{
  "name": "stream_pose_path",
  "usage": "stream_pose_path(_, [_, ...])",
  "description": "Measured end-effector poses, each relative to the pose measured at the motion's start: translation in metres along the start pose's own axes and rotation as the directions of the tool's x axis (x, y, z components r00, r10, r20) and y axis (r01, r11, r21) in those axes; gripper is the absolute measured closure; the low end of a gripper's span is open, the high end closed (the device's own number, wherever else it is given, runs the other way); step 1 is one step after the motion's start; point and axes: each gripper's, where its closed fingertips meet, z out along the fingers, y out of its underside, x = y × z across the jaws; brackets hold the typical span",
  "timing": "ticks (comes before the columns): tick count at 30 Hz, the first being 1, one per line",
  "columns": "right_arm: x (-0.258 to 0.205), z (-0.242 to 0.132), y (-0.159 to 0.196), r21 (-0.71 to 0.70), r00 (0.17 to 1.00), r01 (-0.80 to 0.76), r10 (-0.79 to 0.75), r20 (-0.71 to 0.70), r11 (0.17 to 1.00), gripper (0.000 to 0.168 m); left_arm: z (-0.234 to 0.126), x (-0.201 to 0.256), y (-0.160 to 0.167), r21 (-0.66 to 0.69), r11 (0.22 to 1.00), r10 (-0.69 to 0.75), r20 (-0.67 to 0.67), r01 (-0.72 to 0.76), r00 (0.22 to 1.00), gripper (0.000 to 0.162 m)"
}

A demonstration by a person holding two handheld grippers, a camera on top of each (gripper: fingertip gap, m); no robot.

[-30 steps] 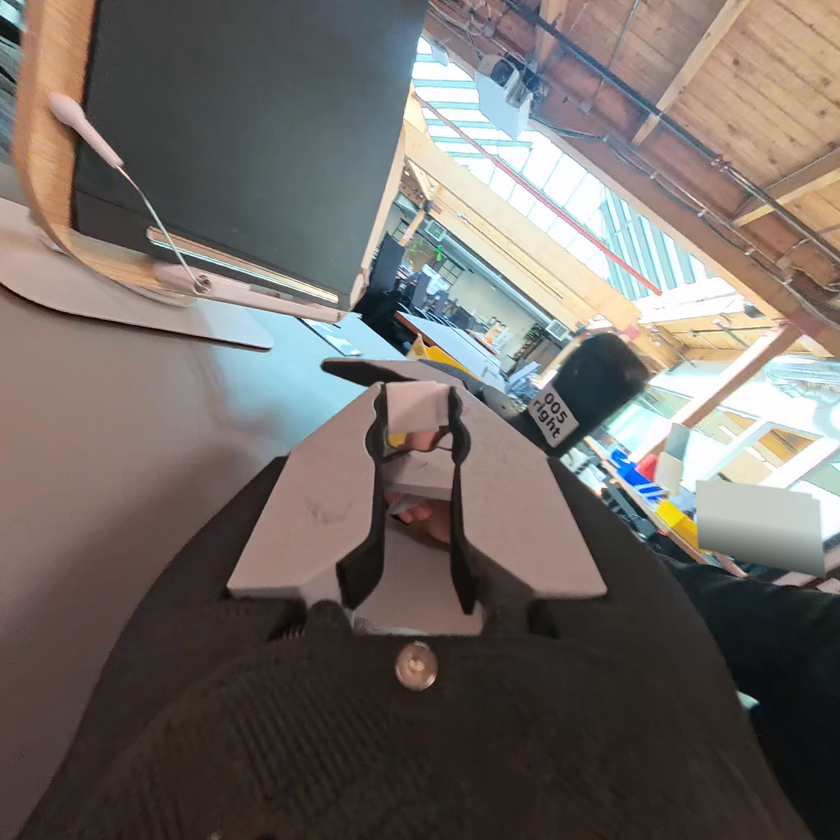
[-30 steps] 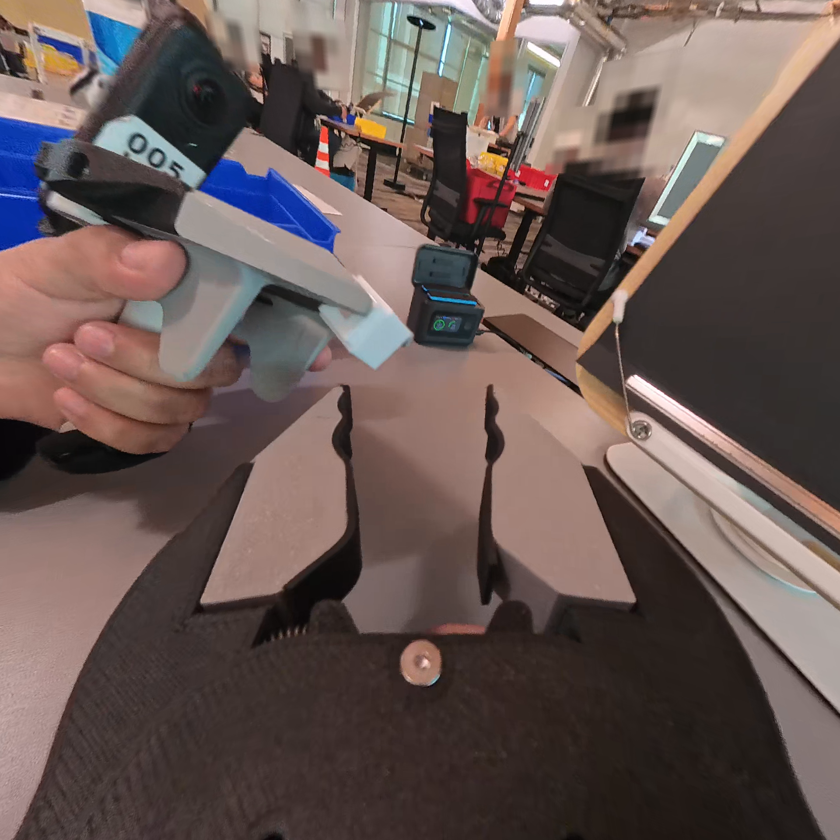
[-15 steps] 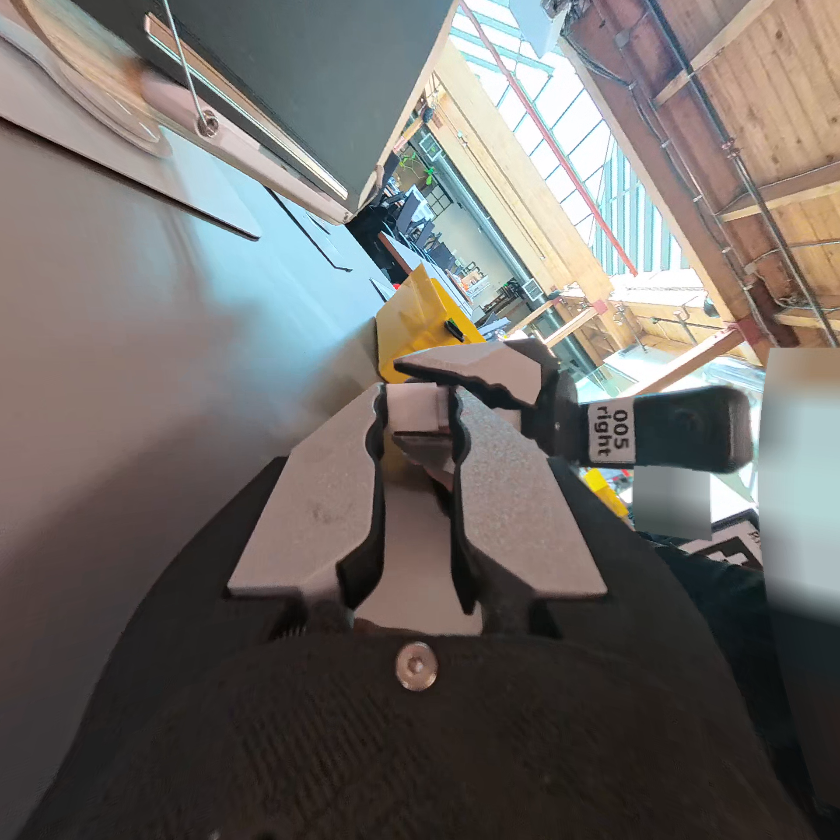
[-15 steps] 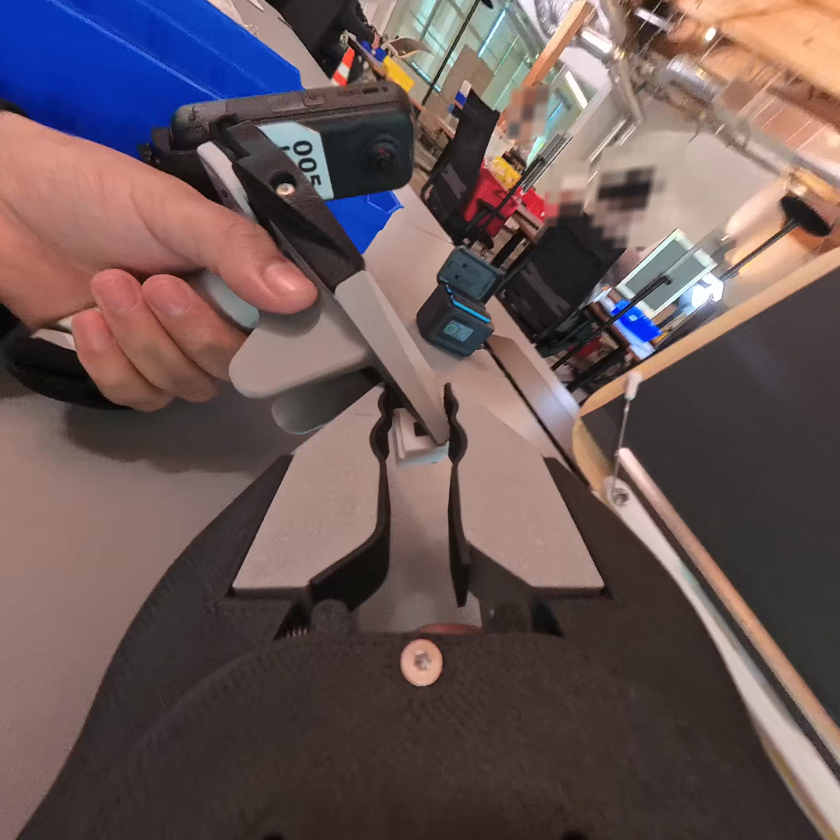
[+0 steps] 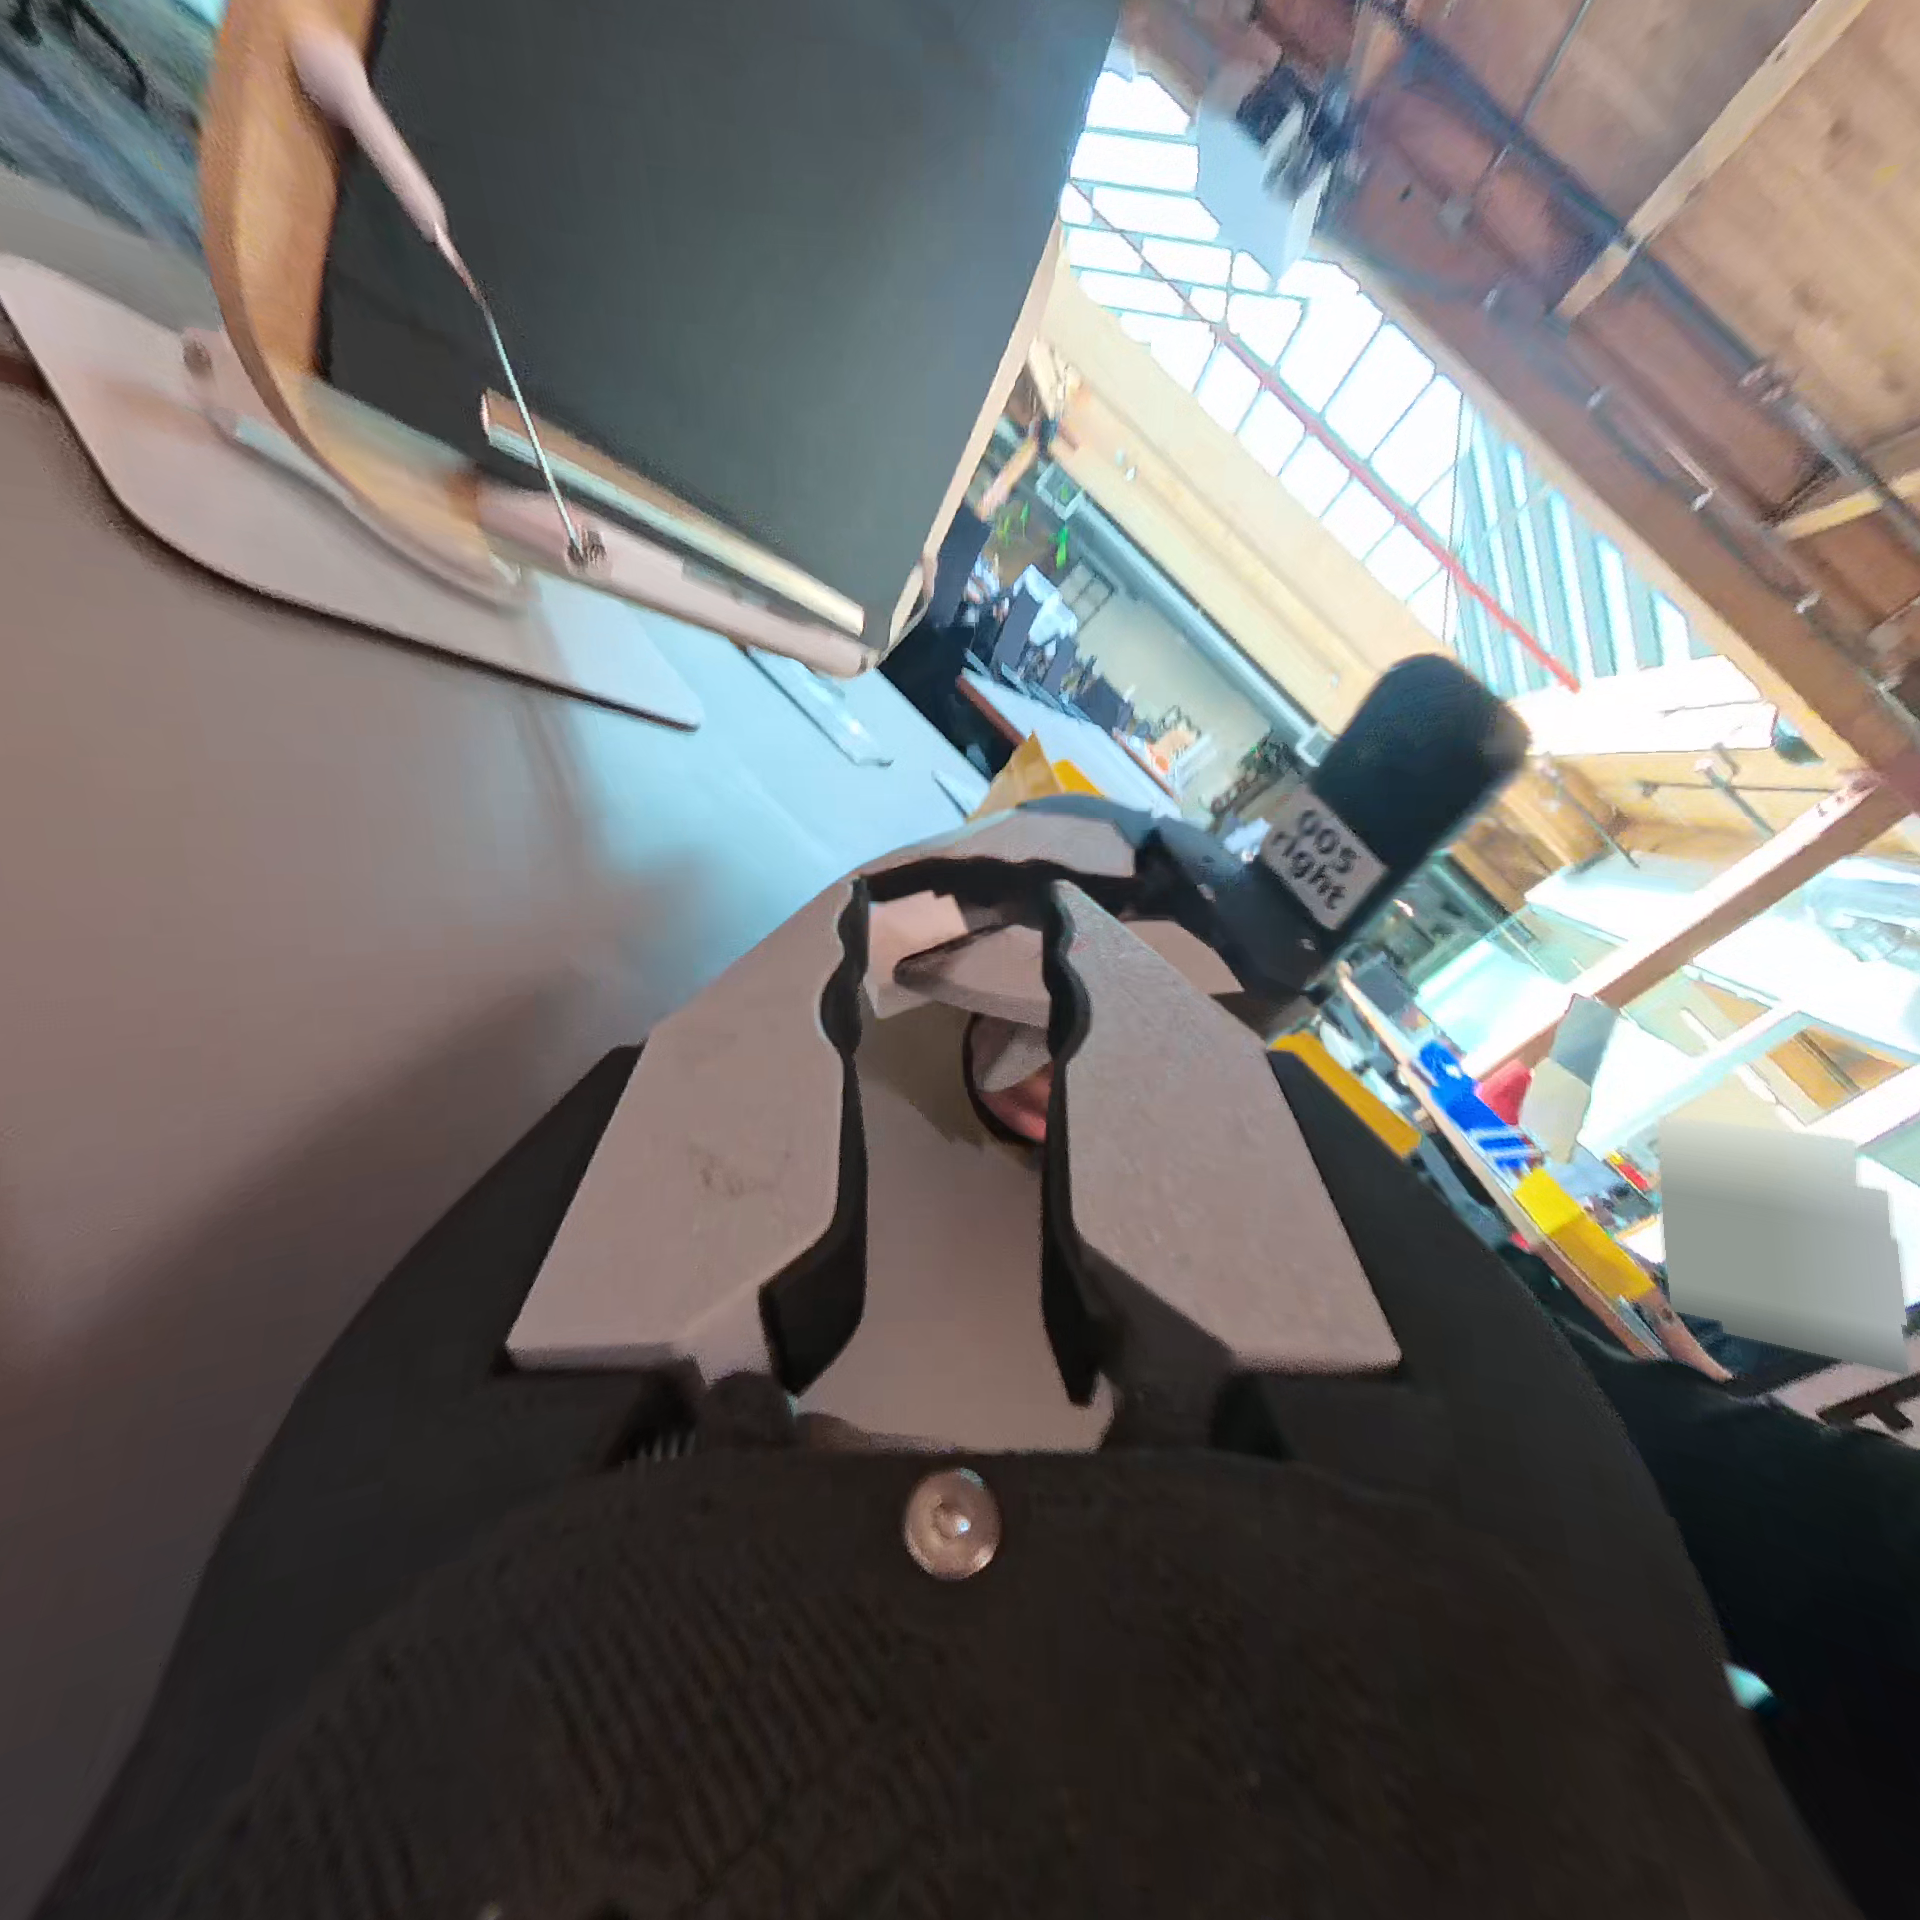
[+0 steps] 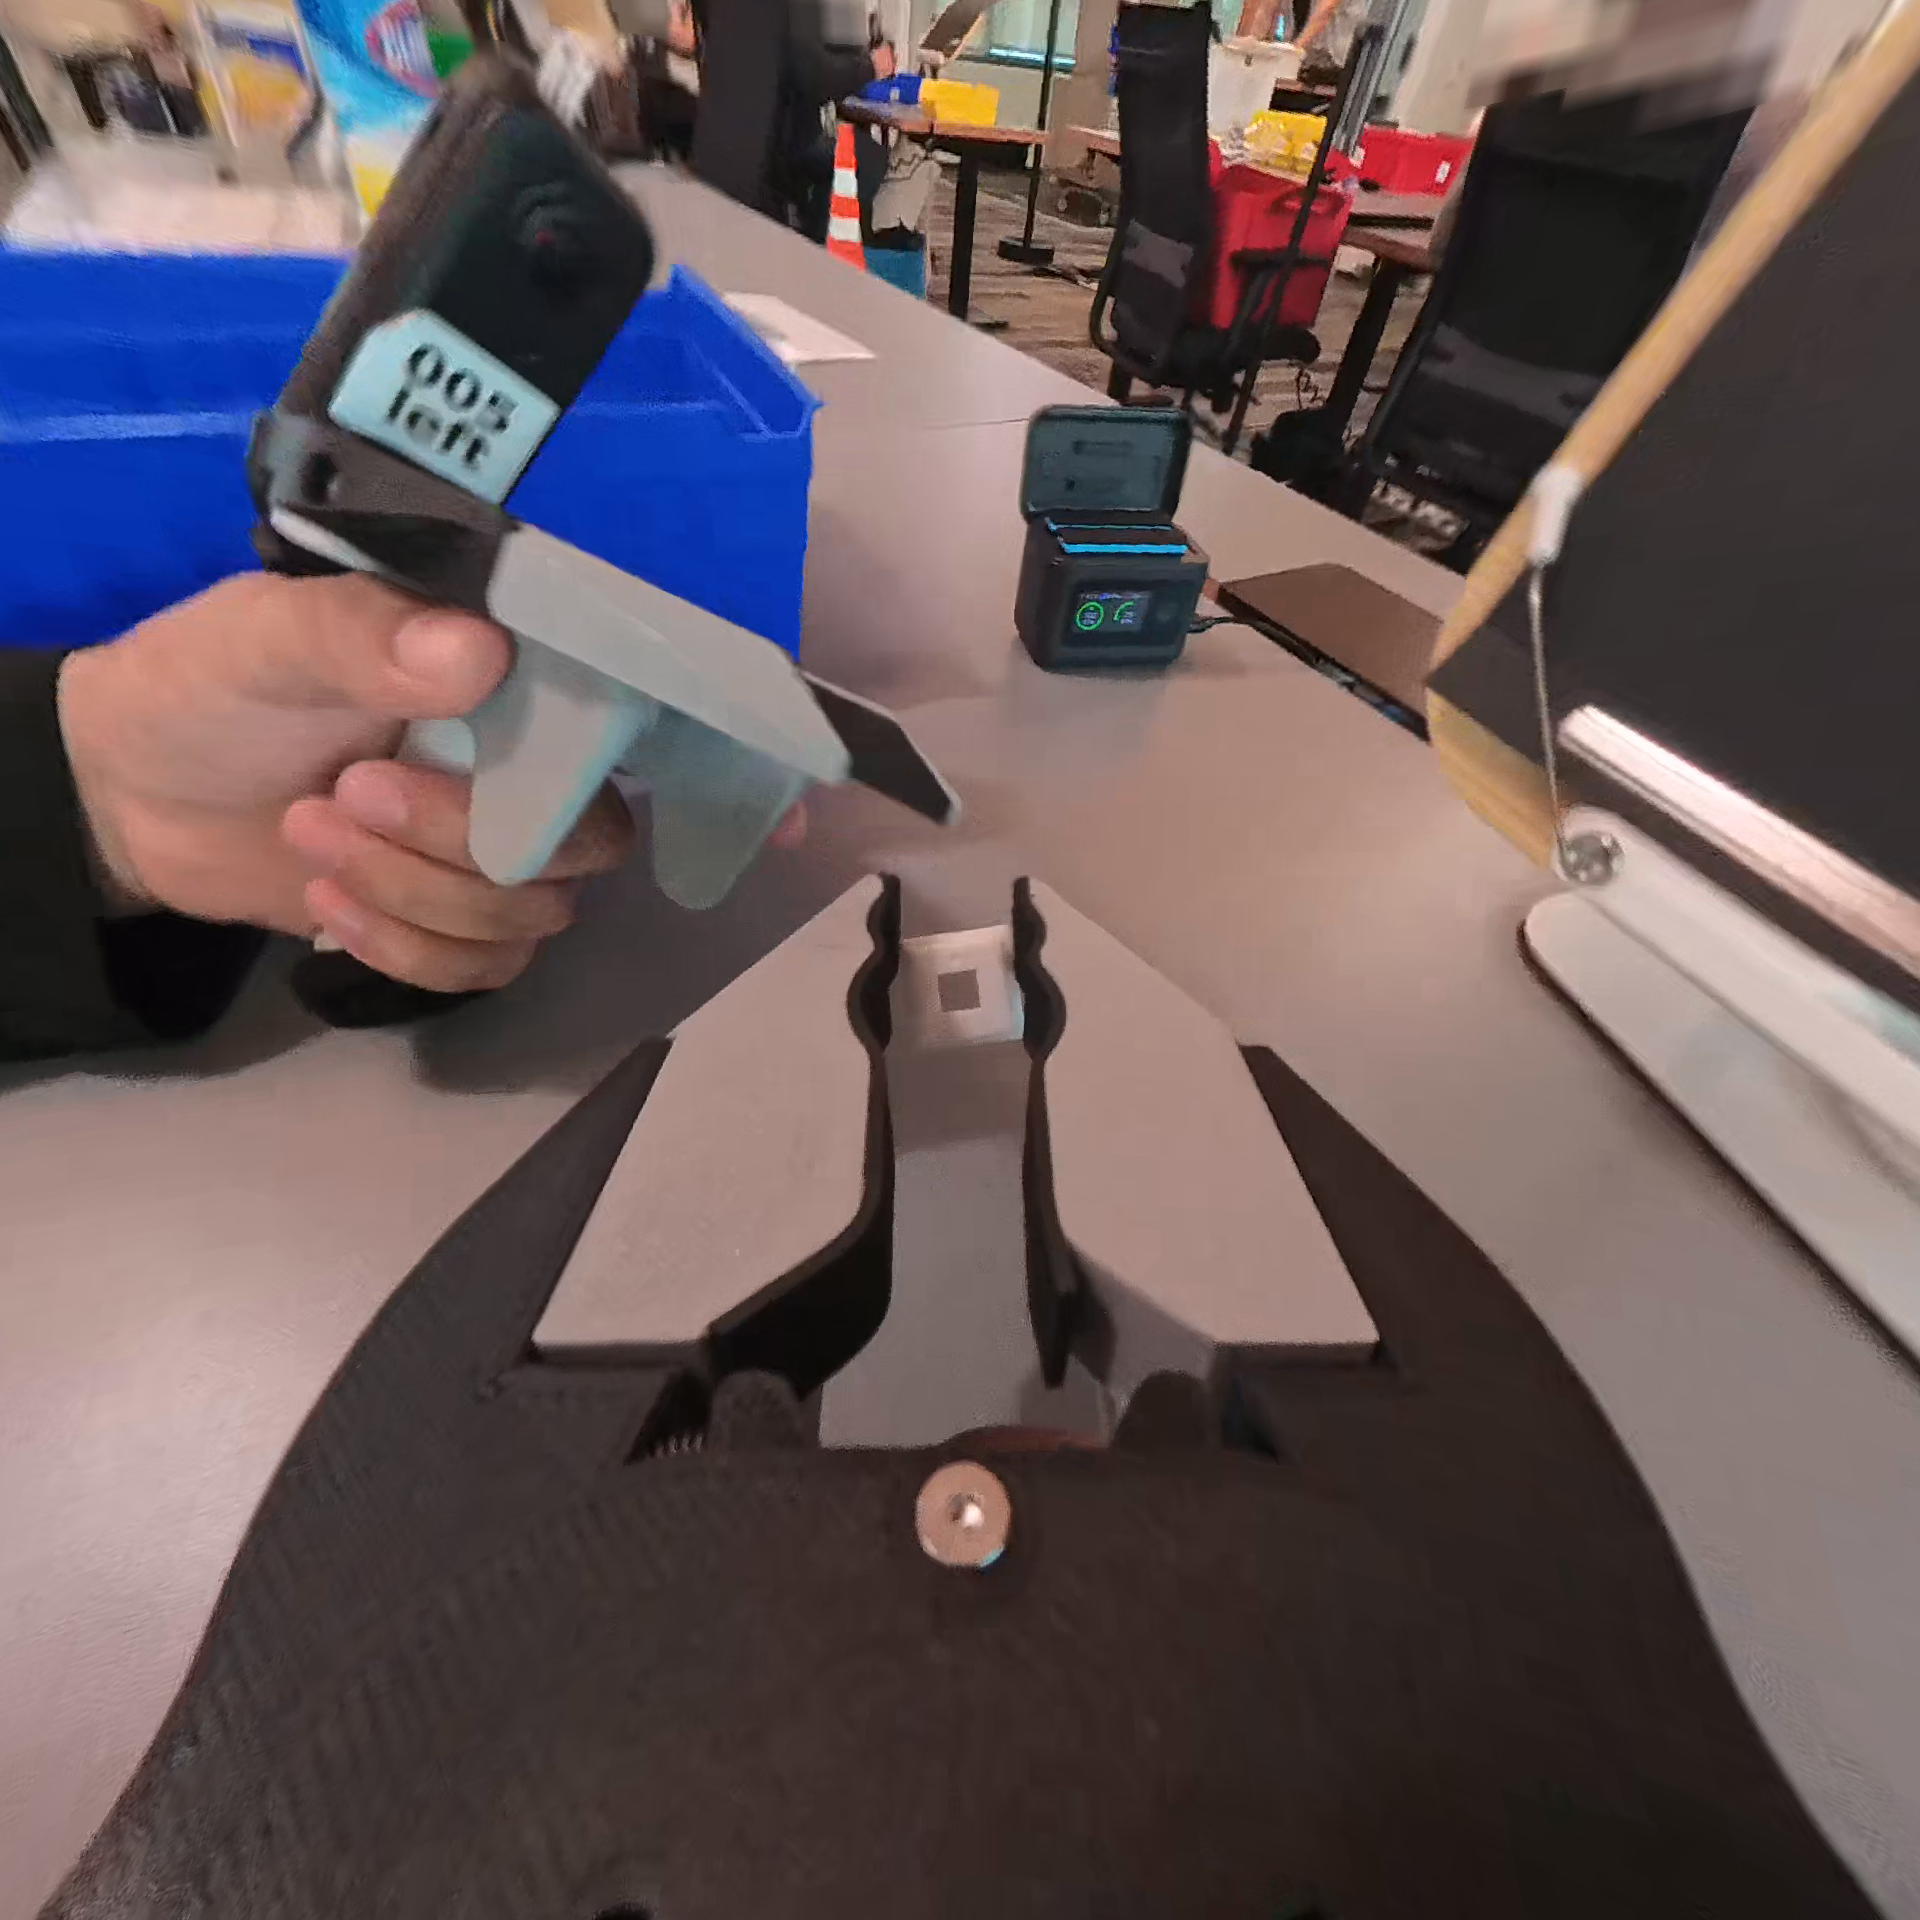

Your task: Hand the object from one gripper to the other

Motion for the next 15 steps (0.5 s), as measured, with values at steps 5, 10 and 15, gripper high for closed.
stream_pose_path(5, [0.004, -0.010, 0.007, -0.072, 0.882, -0.419, 0.424, 0.205, 0.905, 0.150, -0.001, 0.010, -0.005, -0.048, 0.921, 0.389, 0.129, -0.386, 0.912, 0.128])
stream_pose_path(10, [0.001, -0.017, 0.002, -0.150, 0.645, -0.681, 0.685, 0.339, 0.716, 0.150, 0.009, 0.027, 0.010, -0.208, 0.625, 0.780, 0.198, -0.752, 0.594, 0.108])
stream_pose_path(15, [-0.008, -0.025, -0.019, -0.188, 0.445, -0.796, 0.767, 0.462, 0.575, 0.149, 0.018, 0.019, 0.027, -0.341, 0.439, 0.898, 0.211, -0.832, 0.387, 0.108])
